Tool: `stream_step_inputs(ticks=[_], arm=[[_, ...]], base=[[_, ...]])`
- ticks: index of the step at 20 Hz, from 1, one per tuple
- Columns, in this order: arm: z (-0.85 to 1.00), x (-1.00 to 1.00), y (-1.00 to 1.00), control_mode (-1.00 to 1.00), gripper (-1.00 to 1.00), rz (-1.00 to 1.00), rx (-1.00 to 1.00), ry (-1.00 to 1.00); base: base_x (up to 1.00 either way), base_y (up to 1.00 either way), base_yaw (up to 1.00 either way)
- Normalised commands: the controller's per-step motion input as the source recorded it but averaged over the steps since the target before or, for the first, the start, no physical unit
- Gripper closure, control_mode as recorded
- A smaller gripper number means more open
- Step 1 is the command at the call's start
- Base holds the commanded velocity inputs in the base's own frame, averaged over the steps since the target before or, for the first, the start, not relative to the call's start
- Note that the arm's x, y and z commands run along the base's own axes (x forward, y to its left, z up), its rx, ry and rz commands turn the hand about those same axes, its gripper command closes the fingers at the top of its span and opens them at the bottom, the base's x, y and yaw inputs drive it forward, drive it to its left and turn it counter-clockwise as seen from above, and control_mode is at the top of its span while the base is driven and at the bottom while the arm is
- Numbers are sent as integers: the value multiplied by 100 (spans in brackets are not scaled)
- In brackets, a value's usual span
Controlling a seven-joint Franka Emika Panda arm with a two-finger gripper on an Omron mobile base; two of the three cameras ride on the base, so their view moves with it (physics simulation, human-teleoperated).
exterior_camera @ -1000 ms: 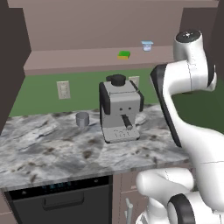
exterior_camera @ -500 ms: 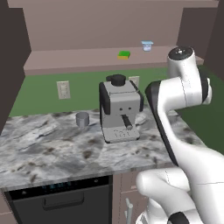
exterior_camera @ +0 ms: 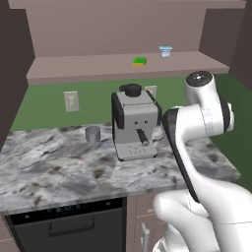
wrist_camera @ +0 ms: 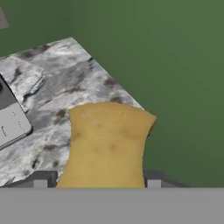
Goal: Pick the sponge and sponge from the cabinet and place them on the counter.
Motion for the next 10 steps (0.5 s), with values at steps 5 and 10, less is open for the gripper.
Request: stream_step_inputs(ticks=[5, 10], arm=[[-23, 0, 0, -100, 100, 1, 0, 0], [-10, 7, 0, -100, 100, 0, 0, -3]], base=[[0, 0, 0], [0, 0, 0]])
